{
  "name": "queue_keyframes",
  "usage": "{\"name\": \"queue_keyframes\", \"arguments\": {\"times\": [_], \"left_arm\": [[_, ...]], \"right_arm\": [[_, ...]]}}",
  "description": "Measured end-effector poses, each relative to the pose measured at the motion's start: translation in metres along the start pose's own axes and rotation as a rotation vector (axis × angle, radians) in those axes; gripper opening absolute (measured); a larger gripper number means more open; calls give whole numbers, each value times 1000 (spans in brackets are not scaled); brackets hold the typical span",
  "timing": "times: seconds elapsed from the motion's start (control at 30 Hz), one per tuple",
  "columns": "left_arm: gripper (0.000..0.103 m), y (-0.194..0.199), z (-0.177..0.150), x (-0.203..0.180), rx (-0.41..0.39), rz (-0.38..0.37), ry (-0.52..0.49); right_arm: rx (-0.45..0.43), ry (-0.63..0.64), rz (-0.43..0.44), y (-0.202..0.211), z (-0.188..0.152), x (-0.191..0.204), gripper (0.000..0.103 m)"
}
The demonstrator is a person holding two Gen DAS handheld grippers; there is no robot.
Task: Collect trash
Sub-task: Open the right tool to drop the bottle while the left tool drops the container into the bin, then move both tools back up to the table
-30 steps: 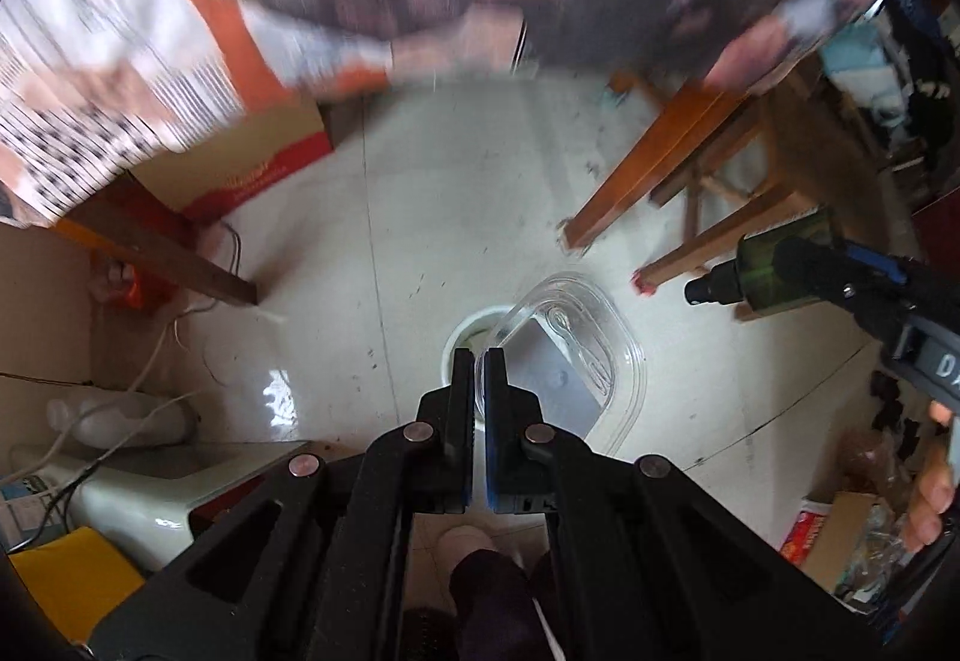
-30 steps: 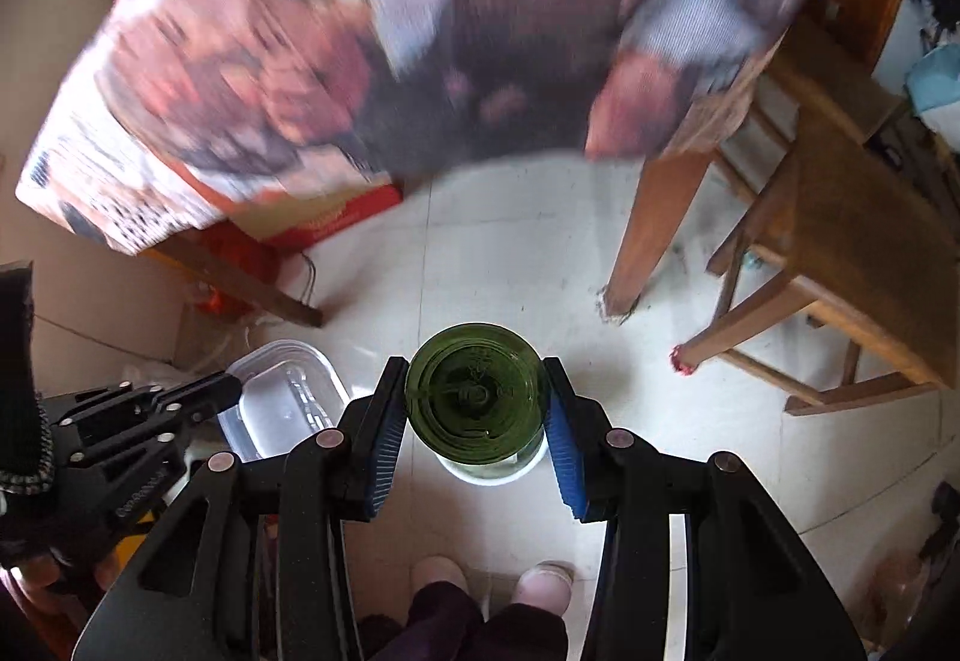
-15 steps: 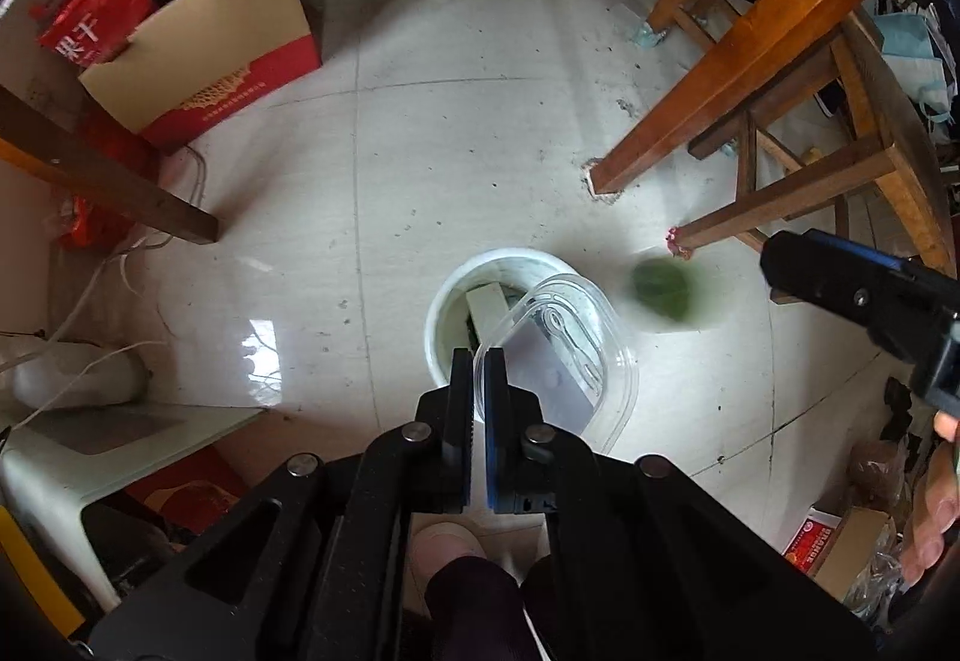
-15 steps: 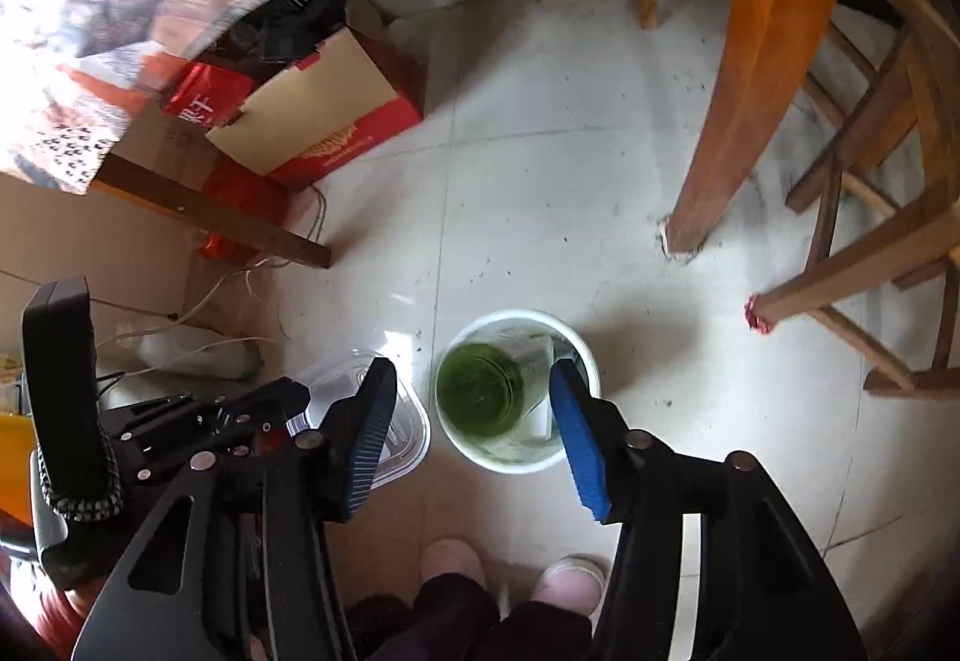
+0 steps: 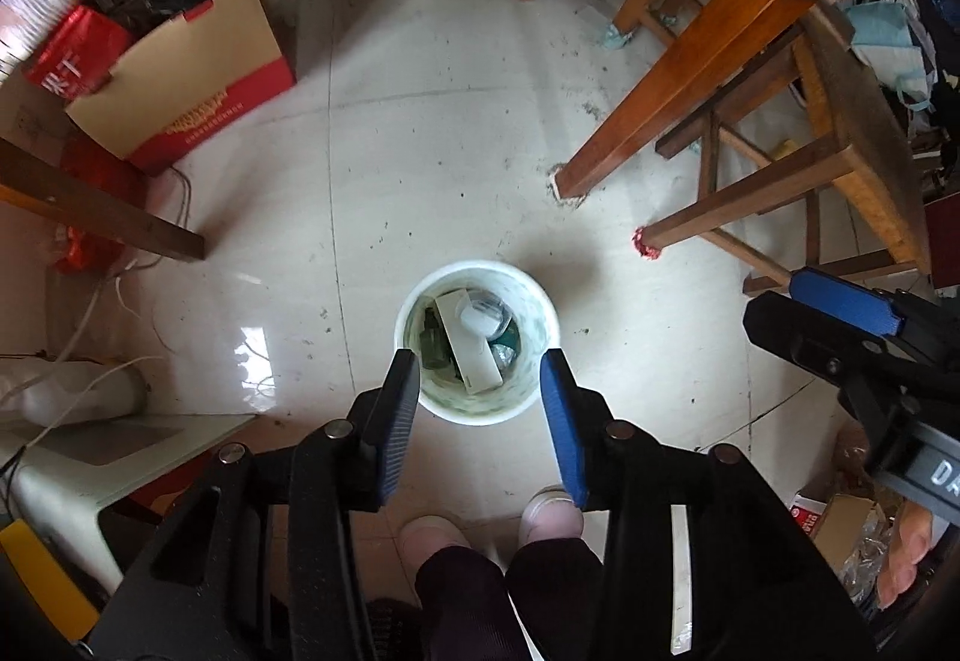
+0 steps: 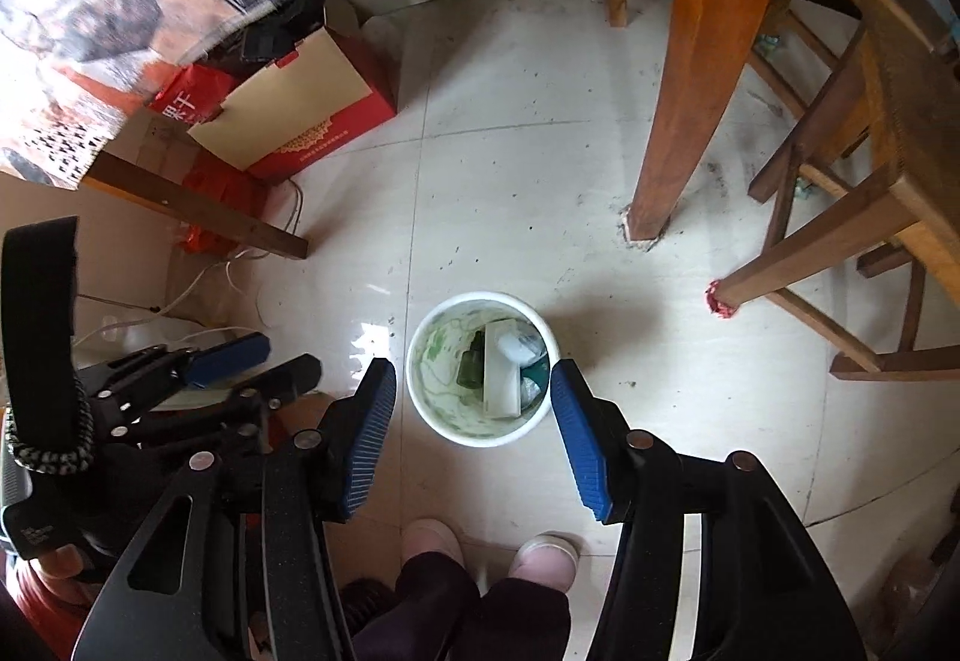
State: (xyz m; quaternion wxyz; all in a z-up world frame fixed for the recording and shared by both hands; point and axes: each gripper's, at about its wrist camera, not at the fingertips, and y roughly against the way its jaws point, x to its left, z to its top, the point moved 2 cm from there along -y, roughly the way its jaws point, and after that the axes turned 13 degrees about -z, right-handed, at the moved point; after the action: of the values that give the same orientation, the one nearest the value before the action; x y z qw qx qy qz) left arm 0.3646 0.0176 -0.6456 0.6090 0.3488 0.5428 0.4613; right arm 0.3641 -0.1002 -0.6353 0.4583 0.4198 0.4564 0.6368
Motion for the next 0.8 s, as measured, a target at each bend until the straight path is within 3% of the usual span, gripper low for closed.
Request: {"name": "queue_keyframes", "arguments": {"times": [0.17, 0.3, 0.57, 0.8], "left_arm": [[41, 63, 4, -17, -47, 7, -15], [41, 123, 9, -32, -89, -45, 7], [41, 270, 6, -70, -240, -24, -39], [41, 388, -6, -100, -398, -19, -94]], "right_arm": [[-34, -7, -4, 44, 9, 2, 50], [-75, 0, -9, 96, 14, 10, 50], [-183, 20, -21, 220, 14, 34, 50], [-342, -30, -29, 342, 12, 49, 50]]}}
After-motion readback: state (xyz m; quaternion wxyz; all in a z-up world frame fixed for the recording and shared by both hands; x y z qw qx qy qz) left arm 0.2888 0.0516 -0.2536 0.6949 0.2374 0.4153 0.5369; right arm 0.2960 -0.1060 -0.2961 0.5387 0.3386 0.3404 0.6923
